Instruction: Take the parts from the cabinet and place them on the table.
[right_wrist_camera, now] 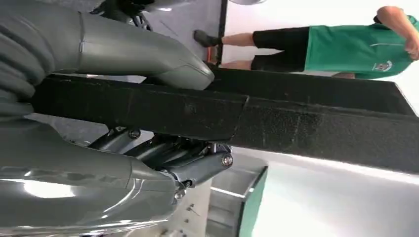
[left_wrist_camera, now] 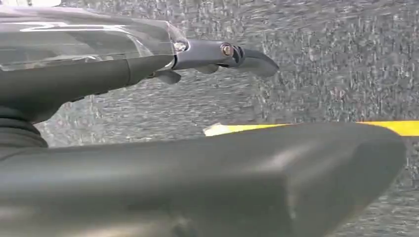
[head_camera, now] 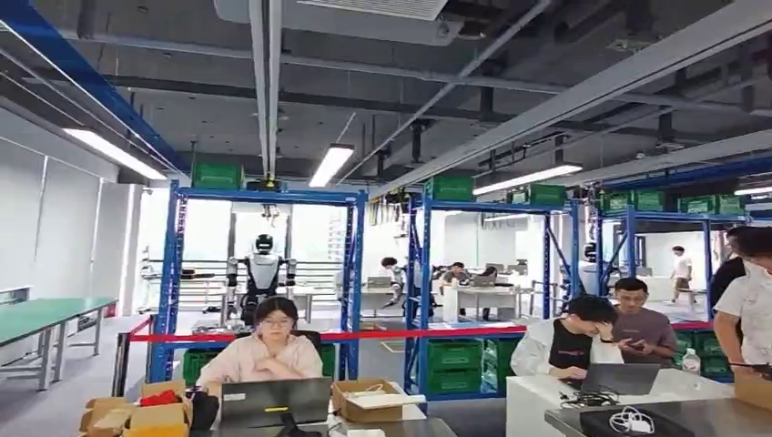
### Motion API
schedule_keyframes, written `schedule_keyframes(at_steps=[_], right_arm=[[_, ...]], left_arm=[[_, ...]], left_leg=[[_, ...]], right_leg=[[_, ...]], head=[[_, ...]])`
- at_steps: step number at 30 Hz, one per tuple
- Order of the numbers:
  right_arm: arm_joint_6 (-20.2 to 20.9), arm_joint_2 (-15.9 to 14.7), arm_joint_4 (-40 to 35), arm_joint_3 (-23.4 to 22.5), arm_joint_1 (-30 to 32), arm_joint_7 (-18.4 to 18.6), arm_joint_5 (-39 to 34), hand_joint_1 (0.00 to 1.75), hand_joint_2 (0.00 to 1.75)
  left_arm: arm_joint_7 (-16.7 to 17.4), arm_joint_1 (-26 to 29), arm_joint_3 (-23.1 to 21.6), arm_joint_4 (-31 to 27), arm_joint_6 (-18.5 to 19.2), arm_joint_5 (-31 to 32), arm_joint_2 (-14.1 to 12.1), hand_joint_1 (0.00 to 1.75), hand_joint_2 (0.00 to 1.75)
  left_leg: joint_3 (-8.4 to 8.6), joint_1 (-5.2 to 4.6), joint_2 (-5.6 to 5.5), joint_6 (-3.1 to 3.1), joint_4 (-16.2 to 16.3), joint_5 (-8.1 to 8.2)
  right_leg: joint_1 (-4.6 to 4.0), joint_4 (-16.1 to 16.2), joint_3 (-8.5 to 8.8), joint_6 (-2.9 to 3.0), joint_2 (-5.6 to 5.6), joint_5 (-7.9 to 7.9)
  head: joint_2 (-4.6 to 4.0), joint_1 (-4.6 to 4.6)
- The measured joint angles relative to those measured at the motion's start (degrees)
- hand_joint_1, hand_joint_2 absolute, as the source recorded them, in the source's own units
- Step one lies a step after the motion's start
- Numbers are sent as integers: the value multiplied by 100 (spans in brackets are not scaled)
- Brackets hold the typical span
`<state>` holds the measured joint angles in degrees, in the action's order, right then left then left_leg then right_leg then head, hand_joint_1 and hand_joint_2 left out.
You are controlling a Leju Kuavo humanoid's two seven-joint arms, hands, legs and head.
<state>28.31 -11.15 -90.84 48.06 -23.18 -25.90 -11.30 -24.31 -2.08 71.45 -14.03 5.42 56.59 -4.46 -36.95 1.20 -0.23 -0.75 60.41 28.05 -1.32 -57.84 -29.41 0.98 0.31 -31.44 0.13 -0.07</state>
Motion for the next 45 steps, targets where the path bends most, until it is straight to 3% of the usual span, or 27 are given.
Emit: schedule_keyframes(at_steps=[1, 4, 5, 8, 10, 11, 12, 14, 15, 16, 18, 20, 22, 24, 25, 26, 27, 29, 30, 31, 34, 36, 39, 40, 42, 44, 45], right_arm=[[2, -2, -20, -7, -1, -11, 11, 175, 175], [11, -4, -68, -9, 16, -28, 31, 175, 175], [17, -4, -87, -9, 8, -35, 33, 175, 175], [22, -2, -105, -7, -13, -37, 48, 175, 175], [26, 6, -101, 0, -13, 2, 59, 175, 175], [24, 18, -98, 0, -20, 9, 57, 175, 175], [26, 39, -98, 0, -42, 15, 57, 175, 175], [19, 96, -96, -2, -111, 50, 37, 175, 175], [13, 116, -83, 0, -149, 59, 26, 175, 175], [2, 158, -81, 0, -185, 81, 24, 175, 175], [-11, 214, -81, -2, -210, 120, 9, 175, 175], [-15, 291, -83, -4, -241, 144, -6, 175, 175], [-15, 360, -79, 7, -302, 173, -19, 175, 175], [-15, 396, -61, 22, -297, 192, -22, 175, 175], [-15, 400, -55, 35, -292, 195, -22, 175, 175], [-15, 409, -46, 39, -288, 197, -24, 175, 175], [-16, 417, -46, 39, -288, 197, -24, 175, 175], [-15, 439, -44, 42, -295, 197, -30, 175, 175], [-11, 441, -20, 48, -297, 199, -35, 175, 175], [-9, 442, -13, 50, -316, 208, -44, 175, 175], [-2, 442, -11, 50, -341, 216, -61, 175, 175], [0, 442, -11, 50, -367, 212, -68, 175, 175], [2, 442, 18, 55, -368, 214, -70, 175, 175], [13, 442, 35, 65, -364, 216, -70, 175, 175], [19, 442, 46, 81, -366, 216, -70, 175, 175], [33, 442, 46, 81, -379, 216, -72, 175, 175], [37, 442, 48, 85, -386, 216, -72, 175, 175]], left_arm=[[-11, -6, 0, 0, 0, 9, -2, 0, 175], [-28, 18, 0, 0, 0, 42, 0, 0, 175], [-35, 18, 0, -2, -2, 44, -4, 0, 175], [-48, -13, 0, -2, 0, 55, -4, 0, 175], [-50, -12, 0, -2, 2, 70, -4, 0, 175], [-50, -6, 0, -2, 2, 81, -4, 0, 175], [-50, -9, 0, -2, 2, 90, -4, 0, 175], [-50, -15, 0, 0, 9, 101, -4, 0, 175], [-50, -50, 0, -2, 11, 103, 2, 0, 175], [-50, -65, 0, 0, 13, 103, 2, 0, 175], [-46, -50, 0, 0, 15, 114, 7, 0, 175], [-48, -61, 0, 0, 17, 131, 7, 0, 175], [-48, -85, 0, -2, 17, 144, 0, 0, 175], [-48, -57, 2, -2, 17, 149, -17, 0, 175], [-46, -37, 0, -2, 17, 151, -17, 0, 175], [-46, -32, 0, -2, 22, 153, -17, 0, 175], [-48, -34, 2, -2, 20, 153, -17, 0, 175], [-48, -23, 2, -2, 17, 153, -22, 0, 175], [-48, -29, 4, 0, 17, 153, -15, 0, 175], [-46, -39, 7, 0, 17, 155, -17, 0, 175], [-48, -28, 11, 0, 15, 158, -20, 0, 175], [-50, -36, 13, 0, 15, 157, -30, 0, 175], [-48, -49, 24, 0, 15, 162, -37, 0, 175], [-48, -49, 35, 0, 15, 162, -37, 0, 175], [-48, -45, 50, 0, 15, 162, -37, 0, 175], [-48, -55, 55, 0, 15, 162, -35, 0, 175], [-50, -77, 57, 0, 17, 164, -33, 0, 175]], left_leg=[[-8, -14, -4, 99, 20, -85], [76, 1, -12, 202, -18, -16], [140, 4, -15, 236, -36, 14], [282, -10, -16, 269, -46, 144], [404, -20, -21, 264, -46, 246], [490, -25, -26, 258, -46, 305], [597, -32, -33, 250, -48, 378], [748, -27, -36, 234, -83, 503], [794, -21, -45, 211, -102, 520], [776, 0, -48, 179, -141, 531], [900, 2, -31, 125, -178, 505], [932, 11, -22, 120, -45, 559], [517, 10, -22, 90, 659, 685], [-16, 19, -21, 16, 1325, 1013], [-174, 30, -21, -4, 1399, 1056], [-219, 49, -20, -33, 1258, 960], [-176, 66, -19, -59, 959, 717], [-12, 116, -11, -122, 147, -104], [-67, 71, -4, -106, 135, -56], [-62, 51, 1, 11, 106, -68], [-29, 30, -7, 105, 87, -64], [78, 44, -12, 171, 21, -19], [223, 32, -11, 194, 3, 107], [279, 28, -12, 196, 3, 152], [440, 17, -27, 183, 2, 270], [622, 16, -35, 165, -12, 394], [681, 27, -35, 149, -26, 433]], right_leg=[[1, 17, -51, -19, -1, -3], [15, 3, -1, -127, -3, -71], [20, -184, -49, -154, -7, -87], [82, -1458, -866, -210, -8, -437], [86, -1792, -1241, -204, -8, -513], [84, -1618, -1253, -193, -7, -359], [76, -1224, -1158, -158, -5, -47], [5, -306, -942, -52, -9, 748], [-32, -347, -957, -38, -7, 612], [-53, -204, -889, 45, -1, 554], [-81, -105, -828, 67, -9, 562], [-25, 50, -582, 87, -6, 558], [-19, 66, -489, 123, -12, 483], [-19, 65, -392, 132, -9, 379], [-18, 64, -330, 128, -1, 327], [-9, 61, -250, 113, 6, 264], [1, 49, -162, 92, 8, 192], [28, 2, -7, 21, 0, 8], [24, -51, 45, -28, -2, -48], [20, -45, -3, -72, 11, -84], [47, -33, 20, -139, 7, -114], [65, -499, -202, -200, -8, -100], [102, -1701, -1018, -258, -7, -532], [103, -1854, -1198, -255, -6, -583], [99, -1485, -1215, -229, -5, -318], [56, -577, -956, -146, -6, 426], [21, -311, -911, -105, 3, 636]], head=[[0, 4], [0, 4], [0, 2], [0, 2], [0, 2], [0, 2], [0, 2], [0, 2], [0, 4], [4, -7], [0, -4], [0, -7], [2, -7], [0, -7], [0, -7], [0, -7], [0, -6], [0, -7], [0, -9], [0, -11], [0, -9], [0, -7], [0, -9], [0, -9], [0, -9], [0, -9], [0, -11]])
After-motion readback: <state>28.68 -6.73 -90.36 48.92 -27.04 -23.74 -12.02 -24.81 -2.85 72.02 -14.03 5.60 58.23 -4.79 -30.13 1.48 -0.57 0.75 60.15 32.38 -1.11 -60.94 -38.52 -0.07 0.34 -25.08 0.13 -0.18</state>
